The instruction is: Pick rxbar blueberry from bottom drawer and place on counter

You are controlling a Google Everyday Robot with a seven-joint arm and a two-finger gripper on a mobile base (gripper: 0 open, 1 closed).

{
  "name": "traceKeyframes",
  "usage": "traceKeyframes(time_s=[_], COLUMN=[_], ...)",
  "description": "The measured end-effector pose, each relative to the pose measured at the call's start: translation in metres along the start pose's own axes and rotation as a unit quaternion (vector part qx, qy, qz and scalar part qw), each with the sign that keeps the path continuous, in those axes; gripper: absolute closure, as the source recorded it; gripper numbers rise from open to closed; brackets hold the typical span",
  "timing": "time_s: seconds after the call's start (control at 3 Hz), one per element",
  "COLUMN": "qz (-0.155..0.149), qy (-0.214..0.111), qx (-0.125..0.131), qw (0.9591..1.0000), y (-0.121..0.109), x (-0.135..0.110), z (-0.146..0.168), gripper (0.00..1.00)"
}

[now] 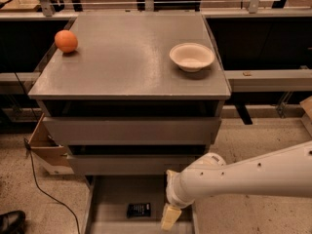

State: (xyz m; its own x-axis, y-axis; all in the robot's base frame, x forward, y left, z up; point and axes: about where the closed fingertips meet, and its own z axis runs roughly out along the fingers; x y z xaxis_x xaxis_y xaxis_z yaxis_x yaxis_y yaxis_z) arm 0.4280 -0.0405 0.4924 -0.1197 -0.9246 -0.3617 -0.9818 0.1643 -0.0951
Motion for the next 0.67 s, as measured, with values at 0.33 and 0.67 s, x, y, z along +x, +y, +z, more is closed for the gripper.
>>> traceKeyframes(time_s=[0.33, 0.67], qz=[0.006, 0.011], qy=[-0.012, -0.028], qx=[0.004, 0.012], qw=[0.9999, 0.9995], y=[-0.001, -0.009], x=[0.012, 0.018], z=[0.032, 0.065], gripper=[0.00, 0.00])
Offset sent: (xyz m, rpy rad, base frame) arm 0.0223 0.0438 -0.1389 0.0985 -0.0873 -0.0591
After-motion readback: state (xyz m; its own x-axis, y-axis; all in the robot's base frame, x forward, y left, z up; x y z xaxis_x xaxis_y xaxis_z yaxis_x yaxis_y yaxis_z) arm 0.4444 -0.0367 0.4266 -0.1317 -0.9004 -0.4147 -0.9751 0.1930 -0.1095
